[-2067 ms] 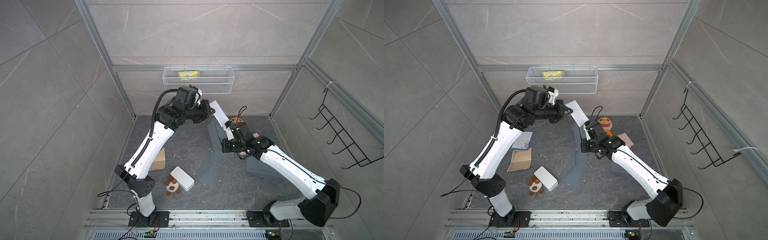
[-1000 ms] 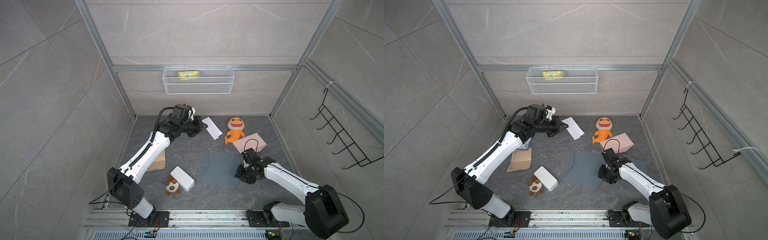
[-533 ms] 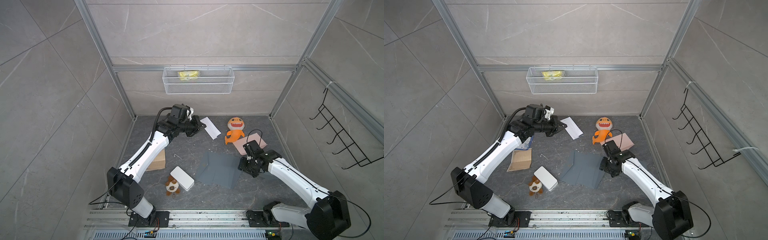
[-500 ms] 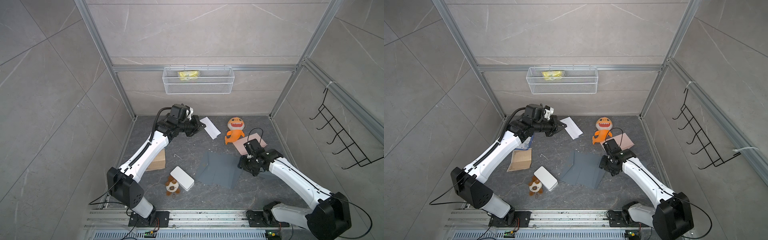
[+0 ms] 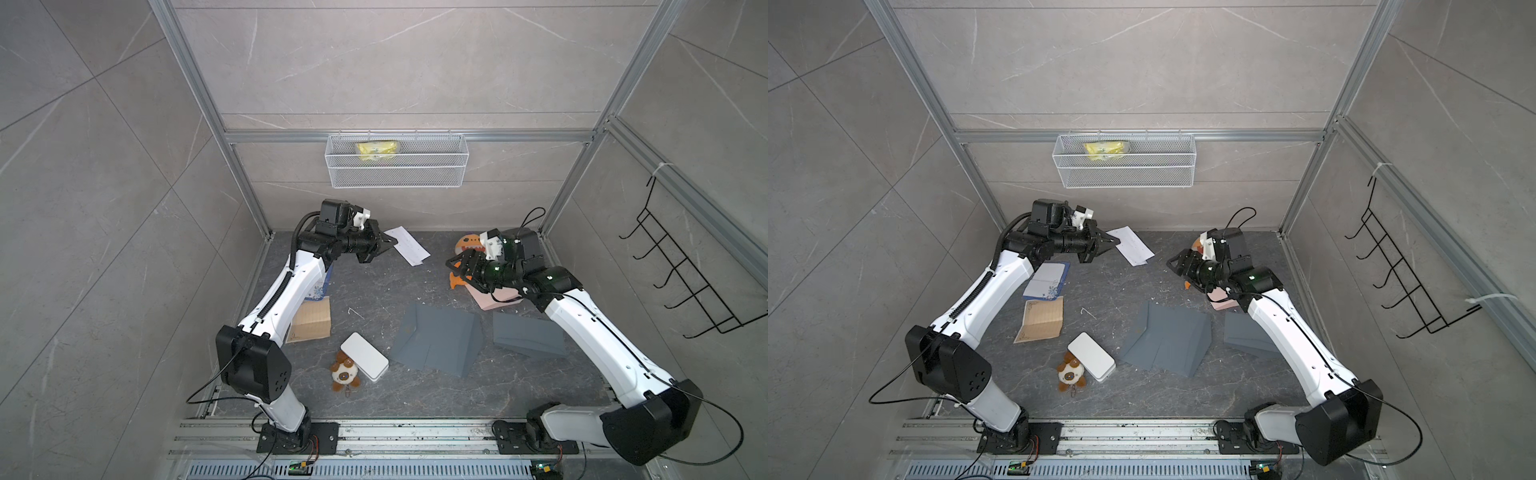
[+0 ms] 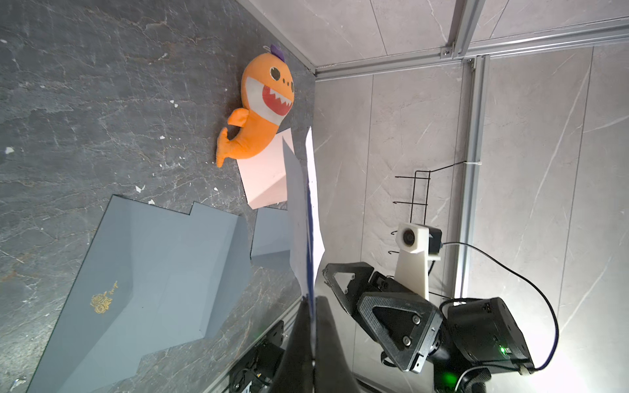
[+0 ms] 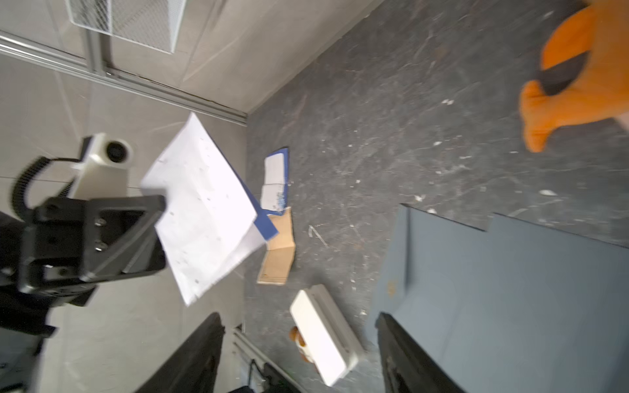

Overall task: Take the letter paper out of the envelope
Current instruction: Place the envelope at the center of the board, then unfold the letter paper.

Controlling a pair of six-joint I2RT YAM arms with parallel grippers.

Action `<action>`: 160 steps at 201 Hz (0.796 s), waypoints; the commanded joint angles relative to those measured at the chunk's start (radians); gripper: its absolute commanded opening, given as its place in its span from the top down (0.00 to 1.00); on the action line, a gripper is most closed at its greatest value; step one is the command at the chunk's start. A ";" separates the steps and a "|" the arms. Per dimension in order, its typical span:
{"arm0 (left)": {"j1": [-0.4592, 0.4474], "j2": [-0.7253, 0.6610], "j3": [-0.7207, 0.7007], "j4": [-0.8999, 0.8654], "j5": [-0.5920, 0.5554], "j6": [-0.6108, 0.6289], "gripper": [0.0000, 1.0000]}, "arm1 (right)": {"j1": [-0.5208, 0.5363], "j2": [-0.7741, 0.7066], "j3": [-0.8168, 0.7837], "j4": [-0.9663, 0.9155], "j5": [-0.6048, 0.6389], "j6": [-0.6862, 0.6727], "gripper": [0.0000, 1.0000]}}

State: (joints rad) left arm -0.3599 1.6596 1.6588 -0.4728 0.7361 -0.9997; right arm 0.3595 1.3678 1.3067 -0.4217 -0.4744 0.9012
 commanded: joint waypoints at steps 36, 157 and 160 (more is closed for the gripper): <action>-0.002 -0.007 0.007 0.095 0.066 -0.074 1.00 | -0.004 0.079 -0.039 0.375 -0.148 0.278 0.33; -0.022 -0.014 -0.007 0.130 0.052 -0.108 1.00 | -0.003 0.116 -0.095 0.623 -0.187 0.461 0.46; -0.022 -0.014 -0.007 0.129 0.053 -0.107 1.00 | -0.002 0.114 -0.097 0.627 -0.186 0.463 0.46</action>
State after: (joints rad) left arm -0.3763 1.6619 1.6562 -0.3866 0.7628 -1.0904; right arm 0.3595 1.4666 1.2343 0.1177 -0.6415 1.3106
